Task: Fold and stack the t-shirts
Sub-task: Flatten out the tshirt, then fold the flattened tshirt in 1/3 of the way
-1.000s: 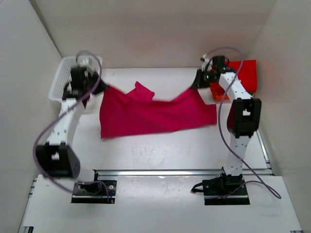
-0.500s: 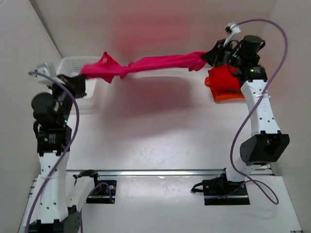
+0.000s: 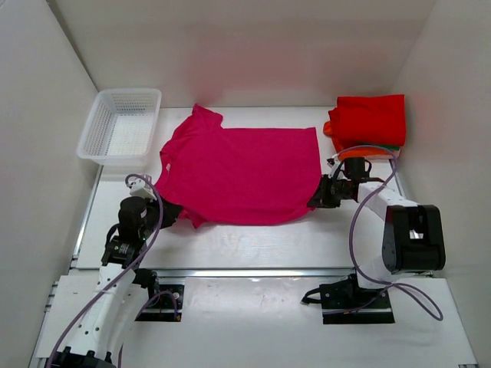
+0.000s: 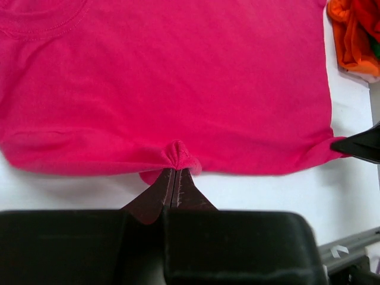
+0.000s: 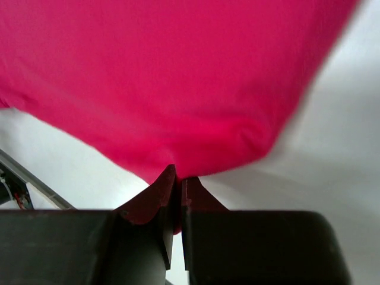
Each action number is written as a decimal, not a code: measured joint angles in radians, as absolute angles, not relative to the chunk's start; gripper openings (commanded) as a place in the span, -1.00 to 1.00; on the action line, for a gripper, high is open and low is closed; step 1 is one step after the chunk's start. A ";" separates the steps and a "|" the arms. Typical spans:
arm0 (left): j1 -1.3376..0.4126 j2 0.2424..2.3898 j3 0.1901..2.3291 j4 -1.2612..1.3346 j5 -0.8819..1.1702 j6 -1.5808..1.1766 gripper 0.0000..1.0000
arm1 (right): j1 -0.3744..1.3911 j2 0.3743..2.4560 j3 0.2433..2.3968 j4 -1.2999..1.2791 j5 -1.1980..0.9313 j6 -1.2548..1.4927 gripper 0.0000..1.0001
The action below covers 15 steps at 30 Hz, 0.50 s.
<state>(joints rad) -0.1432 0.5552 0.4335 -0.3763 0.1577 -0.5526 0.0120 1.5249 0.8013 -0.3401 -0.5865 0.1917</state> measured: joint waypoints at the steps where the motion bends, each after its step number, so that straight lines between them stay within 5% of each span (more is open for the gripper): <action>1: -0.146 0.541 0.416 -0.374 0.165 -0.566 -1.00 | 0.012 1.504 0.783 -0.338 -0.583 0.205 -1.00; 15: -0.167 0.540 0.387 -0.390 0.163 -0.606 -1.00 | 0.010 1.517 0.791 -0.493 -0.537 0.131 -1.00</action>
<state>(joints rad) -0.1673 0.5400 0.3866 -0.3897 0.1635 -0.6064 0.0097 1.5169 0.7910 -0.4931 -0.5369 0.1310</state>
